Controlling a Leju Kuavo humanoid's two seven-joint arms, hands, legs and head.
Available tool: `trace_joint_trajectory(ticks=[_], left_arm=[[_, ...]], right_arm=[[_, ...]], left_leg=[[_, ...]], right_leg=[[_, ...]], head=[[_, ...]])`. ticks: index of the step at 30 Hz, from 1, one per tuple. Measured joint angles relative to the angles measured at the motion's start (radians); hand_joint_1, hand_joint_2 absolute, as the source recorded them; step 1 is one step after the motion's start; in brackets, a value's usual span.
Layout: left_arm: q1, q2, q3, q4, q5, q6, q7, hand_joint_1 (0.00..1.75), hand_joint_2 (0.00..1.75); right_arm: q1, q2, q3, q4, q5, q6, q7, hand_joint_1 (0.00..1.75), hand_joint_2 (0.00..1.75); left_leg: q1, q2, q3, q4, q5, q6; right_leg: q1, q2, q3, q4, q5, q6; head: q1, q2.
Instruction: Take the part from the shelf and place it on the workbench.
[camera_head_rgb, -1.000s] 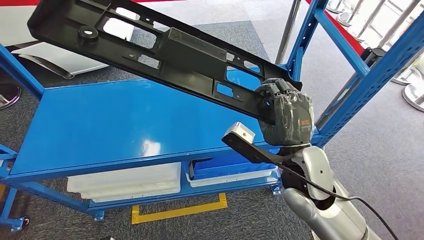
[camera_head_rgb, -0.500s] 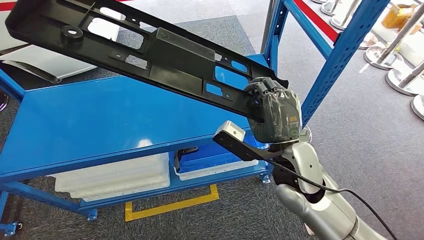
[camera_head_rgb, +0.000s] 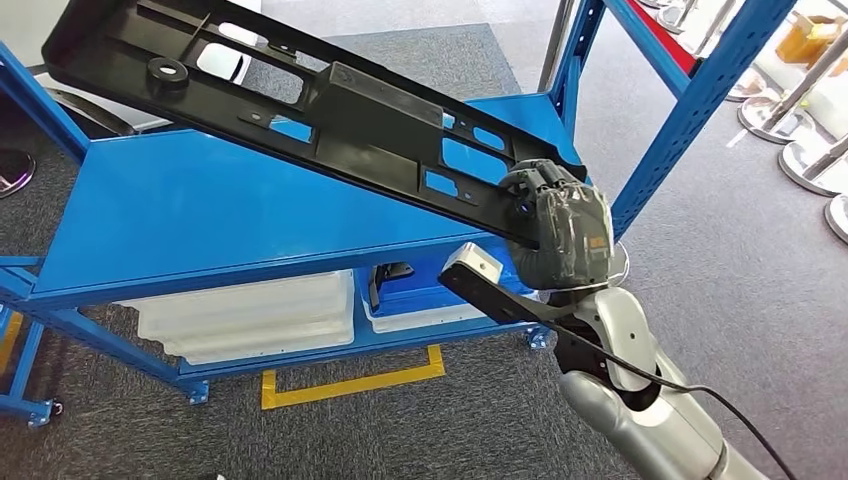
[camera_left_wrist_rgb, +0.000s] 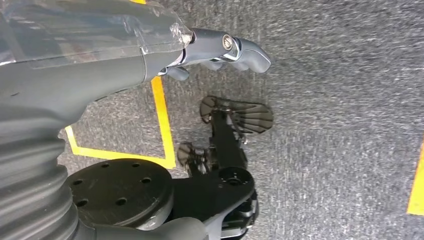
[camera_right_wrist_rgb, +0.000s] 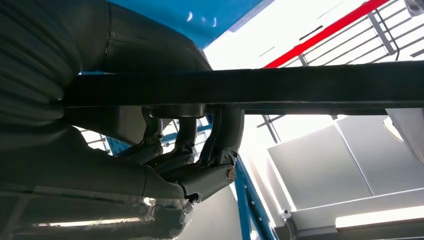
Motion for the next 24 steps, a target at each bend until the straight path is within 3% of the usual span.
trace_joint_trajectory(ticks=[2, 5, 6, 7, 10, 11, 12, 13, 15, 17, 18, 20, 21, 22, 24], left_arm=[[0.000, 0.000, 0.000, 0.000, 0.000, 0.000, 0.001, 0.00, 1.75], [0.002, 0.000, 0.000, 0.000, 0.000, 0.000, 0.002, 0.00, 1.75], [0.003, 0.001, 0.000, 0.000, 0.000, 0.000, 0.002, 0.00, 1.75], [0.004, 0.001, 0.000, 0.000, 0.000, 0.000, 0.002, 0.00, 1.75], [0.004, 0.001, 0.000, 0.000, 0.000, 0.000, 0.002, 0.00, 1.75], [0.004, 0.001, 0.000, 0.000, -0.001, -0.001, 0.002, 0.00, 1.75], [0.004, 0.001, 0.000, 0.000, -0.001, -0.001, 0.002, 0.00, 1.75], [0.004, 0.001, 0.000, 0.000, -0.001, -0.002, 0.002, 0.00, 1.75], [0.003, 0.001, 0.000, 0.000, -0.001, -0.002, 0.002, 0.00, 1.75], [0.004, 0.001, 0.000, 0.000, -0.001, -0.003, 0.002, 0.00, 1.75], [0.004, 0.001, 0.000, 0.000, -0.001, -0.003, 0.002, 0.00, 1.75], [0.007, 0.000, 0.000, 0.000, -0.001, -0.004, 0.002, 0.00, 1.75], [0.008, 0.000, 0.000, 0.000, -0.001, -0.004, 0.002, 0.00, 1.75], [0.008, 0.000, 0.000, 0.000, -0.001, -0.005, 0.002, 0.00, 1.75], [0.009, -0.001, 0.000, 0.000, 0.000, -0.005, 0.003, 0.00, 1.75]], right_arm=[[-0.001, 0.000, 0.000, 0.001, -0.001, 0.000, 0.000, 1.75, 1.75], [-0.001, -0.001, 0.000, 0.002, -0.005, 0.000, 0.000, 1.75, 1.75], [-0.001, -0.001, 0.000, 0.003, -0.009, 0.000, 0.000, 1.75, 1.75], [-0.001, 0.000, 0.000, 0.004, -0.014, 0.000, 0.001, 1.75, 1.75], [-0.002, 0.000, 0.000, 0.006, -0.023, 0.001, 0.001, 1.75, 1.75], [-0.001, 0.000, 0.000, 0.007, -0.025, 0.001, 0.001, 1.75, 1.75], [-0.001, 0.000, 0.000, 0.008, -0.026, 0.002, 0.001, 1.75, 1.75], [-0.001, 0.000, 0.000, 0.009, -0.027, 0.002, 0.002, 1.75, 1.75], [-0.002, 0.000, 0.000, 0.009, -0.029, 0.005, 0.004, 1.75, 1.75], [-0.002, 0.000, 0.000, 0.009, -0.031, 0.008, 0.006, 1.75, 1.75], [-0.002, 0.000, 0.000, 0.009, -0.031, 0.009, 0.007, 1.75, 1.75], [-0.001, -0.002, 0.000, 0.009, -0.032, 0.011, 0.007, 1.75, 1.75], [-0.001, -0.003, 0.000, 0.009, -0.032, 0.010, 0.007, 1.75, 1.75], [0.000, -0.004, 0.000, 0.010, -0.033, 0.010, 0.007, 1.75, 1.75], [0.001, -0.005, 0.000, 0.010, -0.035, 0.008, 0.007, 1.75, 1.75]], left_leg=[[-0.001, 0.000, -0.012, 0.006, 0.013, -0.010], [0.000, 0.000, -0.020, 0.008, 0.028, -0.028], [0.001, -0.001, -0.027, 0.021, 0.013, -0.034], [0.001, -0.001, -0.040, 0.053, -0.021, -0.039], [0.007, -0.002, -0.091, 0.240, -0.157, -0.052], [0.008, -0.002, -0.095, 0.288, -0.174, -0.055], [0.009, -0.002, -0.085, 0.306, -0.169, -0.057], [0.011, -0.003, -0.056, 0.286, -0.147, -0.057], [0.015, -0.023, 0.041, 0.160, -0.107, -0.053], [0.016, -0.052, 0.115, 0.038, -0.104, -0.043], [0.014, -0.060, 0.127, 0.011, -0.109, -0.038], [0.012, -0.047, 0.120, -0.001, -0.095, -0.026], [0.013, -0.037, 0.112, -0.006, -0.085, -0.019], [0.015, -0.026, 0.103, -0.010, -0.075, -0.010], [0.013, -0.005, 0.081, -0.011, -0.057, 0.002]], right_leg=[[0.005, 0.001, 0.065, -0.107, -0.001, -0.012], [0.007, 0.003, 0.060, -0.130, 0.010, -0.028], [0.004, 0.003, 0.053, -0.134, 0.019, -0.036], [0.001, 0.003, 0.045, -0.136, 0.030, -0.044], [0.000, 0.008, 0.010, -0.132, 0.057, -0.052], [0.000, 0.011, -0.004, -0.130, 0.066, -0.051], [0.000, 0.016, -0.017, -0.127, 0.074, -0.050], [0.000, 0.021, -0.030, -0.124, 0.082, -0.048], [-0.001, 0.031, -0.052, -0.117, 0.095, -0.039], [-0.001, 0.041, -0.070, -0.112, 0.111, -0.027], [-0.002, 0.046, -0.076, -0.113, 0.120, -0.020], [-0.004, 0.056, -0.086, -0.118, 0.136, -0.005], [-0.003, 0.053, -0.094, -0.112, 0.128, 0.001], [-0.002, 0.043, -0.108, -0.088, 0.101, 0.005], [-0.004, 0.017, -0.144, 0.019, 0.011, 0.012]], head=[[-0.003, 0.000], [-0.008, 0.000], [-0.010, 0.000], [-0.014, 0.000], [-0.030, 0.000], [-0.034, 0.000], [-0.038, 0.000], [-0.042, 0.000], [-0.048, 0.000], [-0.049, 0.000], [-0.050, 0.000], [-0.050, 0.000], [-0.049, 0.000], [-0.043, 0.000], [-0.031, 0.000]])
